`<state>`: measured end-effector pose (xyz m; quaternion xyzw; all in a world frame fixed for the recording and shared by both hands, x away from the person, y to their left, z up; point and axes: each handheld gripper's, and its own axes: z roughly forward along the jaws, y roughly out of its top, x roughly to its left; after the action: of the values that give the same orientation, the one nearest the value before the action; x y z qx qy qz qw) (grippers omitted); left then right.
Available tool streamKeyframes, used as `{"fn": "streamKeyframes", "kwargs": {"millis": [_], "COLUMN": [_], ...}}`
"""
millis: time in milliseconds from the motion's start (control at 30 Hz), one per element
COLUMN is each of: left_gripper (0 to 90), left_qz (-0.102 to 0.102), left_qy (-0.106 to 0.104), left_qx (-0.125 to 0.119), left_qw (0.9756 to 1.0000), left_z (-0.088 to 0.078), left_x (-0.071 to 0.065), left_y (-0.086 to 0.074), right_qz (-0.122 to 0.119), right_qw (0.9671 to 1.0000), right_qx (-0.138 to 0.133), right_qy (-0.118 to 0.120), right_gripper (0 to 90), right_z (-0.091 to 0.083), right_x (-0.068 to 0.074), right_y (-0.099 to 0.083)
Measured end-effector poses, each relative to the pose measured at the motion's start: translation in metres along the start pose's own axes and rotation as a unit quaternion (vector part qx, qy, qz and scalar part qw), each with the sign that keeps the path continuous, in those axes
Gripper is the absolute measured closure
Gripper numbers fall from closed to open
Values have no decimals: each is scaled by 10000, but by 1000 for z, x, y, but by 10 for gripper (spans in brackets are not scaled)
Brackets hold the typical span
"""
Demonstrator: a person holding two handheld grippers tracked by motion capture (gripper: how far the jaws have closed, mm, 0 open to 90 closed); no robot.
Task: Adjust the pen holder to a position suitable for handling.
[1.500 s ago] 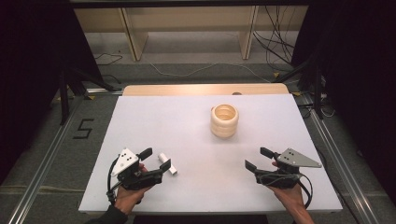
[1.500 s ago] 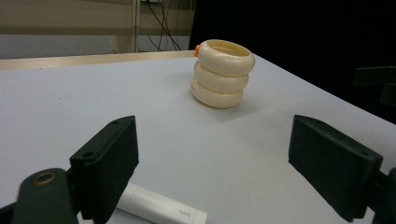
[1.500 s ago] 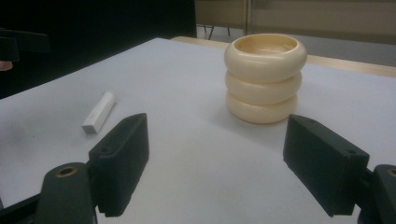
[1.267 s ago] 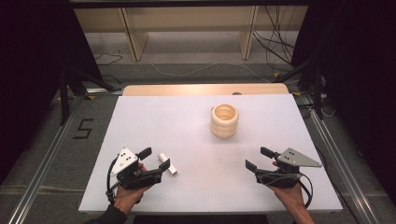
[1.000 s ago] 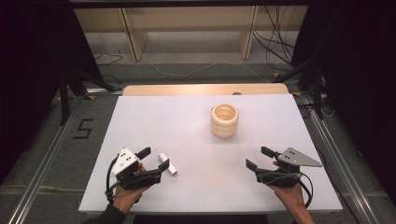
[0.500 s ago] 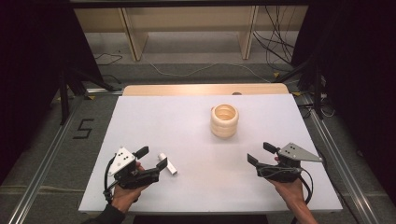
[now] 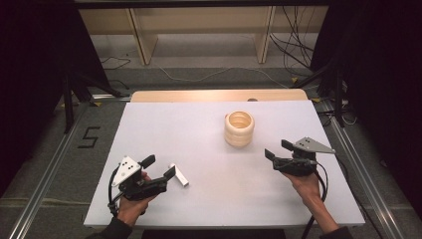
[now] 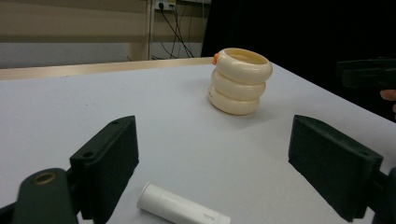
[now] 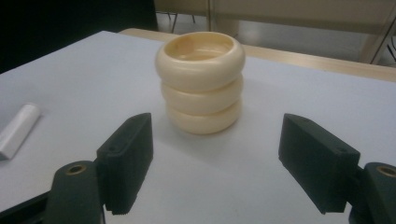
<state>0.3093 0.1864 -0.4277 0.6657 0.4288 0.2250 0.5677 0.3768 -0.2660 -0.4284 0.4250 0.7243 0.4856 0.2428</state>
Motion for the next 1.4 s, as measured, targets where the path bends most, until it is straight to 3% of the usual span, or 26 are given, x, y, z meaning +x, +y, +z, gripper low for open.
{"fn": "streamKeyframes", "kwargs": {"millis": [167,267,333,400,433,467,500,767,900,1400], "left_gripper": [154,154,155,155,155,155,155,155,155,155], "left_qz": [-18,1,-3,7,-3,0,5,-22,-23,-66], "left_qy": [-9,-9,-19,-18,-17,-16,-13,-17,-15,11], "left_qx": [-25,-30,-39,-26,-29,-40,-44,-54,-57,-67], "left_qw": [10000,10000,10000,10000,10000,10000,10000,10000,10000,10000], "left_z": [0,-1,-1,-1,-1,-1,-1,-1,-2,-3], "left_x": [0,0,0,0,0,1,0,1,1,3], "left_y": [0,0,0,0,0,0,1,1,1,1], "right_qz": [132,244,206,202,216,216,227,386,324,413], "right_qw": [9996,9993,9991,9988,9985,9985,9983,9973,9969,9948], "right_qx": [150,181,248,287,326,326,336,428,532,737], "right_qy": [-207,-196,-281,-335,-386,-386,-414,-445,-486,-569], "right_gripper": [280,313,417,463,550,550,630,844,898,900], "right_z": [24,31,43,47,56,56,62,88,101,127], "right_x": [-16,-20,-25,-26,-29,-29,-31,-38,-39,-41], "right_y": [5,7,9,9,10,10,10,14,15,12]}}
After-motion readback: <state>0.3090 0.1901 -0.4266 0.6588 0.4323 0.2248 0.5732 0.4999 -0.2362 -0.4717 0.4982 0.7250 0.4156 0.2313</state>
